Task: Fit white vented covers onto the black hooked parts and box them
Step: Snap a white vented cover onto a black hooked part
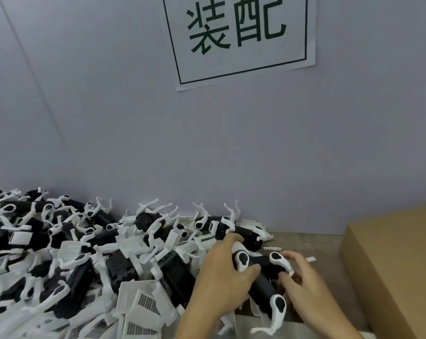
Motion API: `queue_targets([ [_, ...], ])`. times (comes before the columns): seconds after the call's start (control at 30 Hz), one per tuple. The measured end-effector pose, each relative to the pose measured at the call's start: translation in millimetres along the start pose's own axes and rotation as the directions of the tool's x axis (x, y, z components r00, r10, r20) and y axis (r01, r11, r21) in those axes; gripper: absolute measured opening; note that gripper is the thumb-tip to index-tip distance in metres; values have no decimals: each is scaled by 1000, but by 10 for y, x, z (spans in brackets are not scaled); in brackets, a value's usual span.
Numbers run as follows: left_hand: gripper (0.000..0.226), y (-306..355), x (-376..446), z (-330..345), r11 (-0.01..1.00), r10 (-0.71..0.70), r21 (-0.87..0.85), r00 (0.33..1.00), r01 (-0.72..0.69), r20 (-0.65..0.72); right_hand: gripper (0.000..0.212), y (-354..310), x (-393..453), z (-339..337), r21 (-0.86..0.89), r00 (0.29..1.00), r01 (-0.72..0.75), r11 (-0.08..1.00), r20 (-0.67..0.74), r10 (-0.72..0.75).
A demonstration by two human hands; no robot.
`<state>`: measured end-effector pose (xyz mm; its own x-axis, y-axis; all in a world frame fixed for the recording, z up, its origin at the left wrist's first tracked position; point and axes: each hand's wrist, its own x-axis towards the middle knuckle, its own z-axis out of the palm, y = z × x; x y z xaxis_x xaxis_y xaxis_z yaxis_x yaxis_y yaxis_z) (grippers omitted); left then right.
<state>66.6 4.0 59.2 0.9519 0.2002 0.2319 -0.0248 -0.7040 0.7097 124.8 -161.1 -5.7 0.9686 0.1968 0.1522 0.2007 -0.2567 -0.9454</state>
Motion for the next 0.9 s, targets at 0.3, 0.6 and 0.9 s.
queue_targets([
  [0.3,54,169,74,-88,953,92,-261,966,-156,-241,29,-243,-6,-69,161,956,247,955,-202,-213],
  [0.6,51,202,46,9,948,174,-239,971,-211,-164,19,-503,-125,-159,218,900,228,949,325,-291],
  [0.9,36,380,20,165,987,161,72,907,-144,-389,15,-487,-105,-97,126,995,85,988,-72,-76],
])
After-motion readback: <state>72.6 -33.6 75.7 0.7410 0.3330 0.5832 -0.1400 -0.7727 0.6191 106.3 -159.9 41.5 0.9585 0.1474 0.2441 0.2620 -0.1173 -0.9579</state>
